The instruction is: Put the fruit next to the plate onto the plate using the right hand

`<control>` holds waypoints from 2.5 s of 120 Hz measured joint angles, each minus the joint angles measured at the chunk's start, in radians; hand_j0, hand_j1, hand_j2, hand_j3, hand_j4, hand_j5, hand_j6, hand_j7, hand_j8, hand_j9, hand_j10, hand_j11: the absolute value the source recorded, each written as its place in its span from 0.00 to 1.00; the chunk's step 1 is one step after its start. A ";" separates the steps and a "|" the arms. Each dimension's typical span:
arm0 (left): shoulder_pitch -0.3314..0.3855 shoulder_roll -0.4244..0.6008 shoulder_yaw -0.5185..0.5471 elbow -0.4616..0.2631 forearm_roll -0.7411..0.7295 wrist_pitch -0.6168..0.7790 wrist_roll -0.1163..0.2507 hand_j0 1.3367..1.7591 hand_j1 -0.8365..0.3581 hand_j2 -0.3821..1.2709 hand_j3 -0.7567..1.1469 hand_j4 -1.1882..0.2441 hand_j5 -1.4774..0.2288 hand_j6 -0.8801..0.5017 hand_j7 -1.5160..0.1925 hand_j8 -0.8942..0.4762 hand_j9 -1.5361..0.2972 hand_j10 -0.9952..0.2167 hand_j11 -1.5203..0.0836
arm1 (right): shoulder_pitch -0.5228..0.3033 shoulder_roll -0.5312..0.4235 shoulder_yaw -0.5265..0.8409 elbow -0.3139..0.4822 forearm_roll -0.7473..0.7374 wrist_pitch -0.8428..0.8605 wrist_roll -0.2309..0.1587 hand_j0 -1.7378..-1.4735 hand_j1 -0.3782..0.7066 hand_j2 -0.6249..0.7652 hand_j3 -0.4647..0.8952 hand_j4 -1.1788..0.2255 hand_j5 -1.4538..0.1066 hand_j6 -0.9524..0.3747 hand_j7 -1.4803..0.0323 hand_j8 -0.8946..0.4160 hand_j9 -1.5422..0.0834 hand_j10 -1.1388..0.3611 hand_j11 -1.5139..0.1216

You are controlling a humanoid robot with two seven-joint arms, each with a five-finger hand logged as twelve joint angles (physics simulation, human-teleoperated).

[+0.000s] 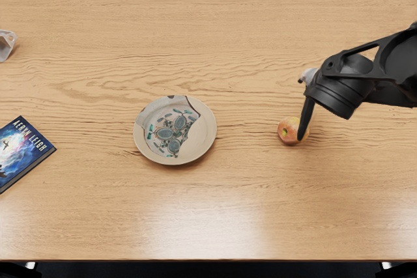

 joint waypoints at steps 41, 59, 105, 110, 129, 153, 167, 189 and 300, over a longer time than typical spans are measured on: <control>0.000 0.000 0.000 0.000 0.000 0.000 0.000 0.76 0.99 0.23 0.40 0.83 0.87 0.64 0.89 0.65 0.84 0.82 0.95 | -0.096 0.098 -0.008 -0.003 -0.001 -0.153 0.000 0.30 0.18 0.43 0.34 0.74 0.81 0.61 0.86 0.57 0.84 0.67 0.81; 0.000 0.000 0.000 0.000 0.000 0.000 0.000 0.76 0.99 0.23 0.40 0.83 0.87 0.64 0.89 0.65 0.84 0.82 0.95 | -0.124 0.104 -0.003 -0.023 -0.023 -0.158 0.000 0.30 0.21 0.43 0.34 0.72 0.79 0.59 0.83 0.55 0.81 0.65 0.79; 0.000 0.000 0.000 0.000 0.000 0.000 0.000 0.76 0.99 0.23 0.40 0.83 0.87 0.64 0.89 0.65 0.84 0.82 0.95 | -0.196 0.110 0.036 -0.086 -0.071 -0.159 0.000 0.30 0.26 0.42 0.34 0.69 0.76 0.56 0.80 0.52 0.78 0.62 0.76; 0.000 0.000 0.000 0.000 0.000 0.000 0.000 0.76 0.99 0.23 0.40 0.83 0.87 0.64 0.89 0.65 0.84 0.82 0.95 | -0.200 0.111 0.046 -0.092 -0.074 -0.159 0.000 0.30 0.32 0.41 0.34 0.65 0.71 0.52 0.75 0.48 0.74 0.58 0.71; 0.000 0.000 0.000 0.000 0.000 0.000 0.000 0.76 0.99 0.23 0.40 0.83 0.87 0.64 0.89 0.65 0.84 0.82 0.95 | -0.206 0.109 0.071 -0.103 -0.090 -0.159 0.000 0.30 0.49 0.44 0.34 0.52 0.56 0.38 0.59 0.41 0.59 0.48 0.57; 0.000 0.000 0.000 0.000 0.000 0.000 0.000 0.76 0.99 0.23 0.40 0.83 0.87 0.64 0.89 0.65 0.84 0.82 0.95 | -0.260 0.080 0.166 -0.106 -0.104 -0.162 -0.004 0.34 0.61 0.64 0.34 0.31 0.37 0.37 0.37 0.48 0.40 0.51 0.36; 0.000 0.000 0.000 0.000 0.000 0.000 0.000 0.76 0.99 0.23 0.40 0.83 0.87 0.64 0.89 0.65 0.84 0.82 0.95 | -0.272 -0.004 0.251 -0.106 -0.116 -0.159 -0.007 0.36 0.61 0.65 0.34 0.28 0.27 0.39 0.31 0.50 0.32 0.52 0.29; 0.000 0.000 0.000 0.000 0.000 0.000 0.000 0.76 0.99 0.23 0.40 0.83 0.87 0.64 0.89 0.65 0.84 0.82 0.95 | -0.482 -0.271 0.784 -0.115 -0.137 0.083 -0.005 0.37 0.62 0.61 0.34 0.24 0.24 0.32 0.26 0.48 0.28 0.51 0.24; 0.000 0.000 0.000 0.000 0.000 0.000 0.000 0.76 0.99 0.23 0.40 0.83 0.87 0.64 0.89 0.65 0.84 0.82 0.95 | -0.764 0.227 1.226 -0.509 -0.370 0.520 0.000 0.32 0.21 0.47 0.34 0.65 0.69 0.57 0.74 0.58 0.73 0.67 0.69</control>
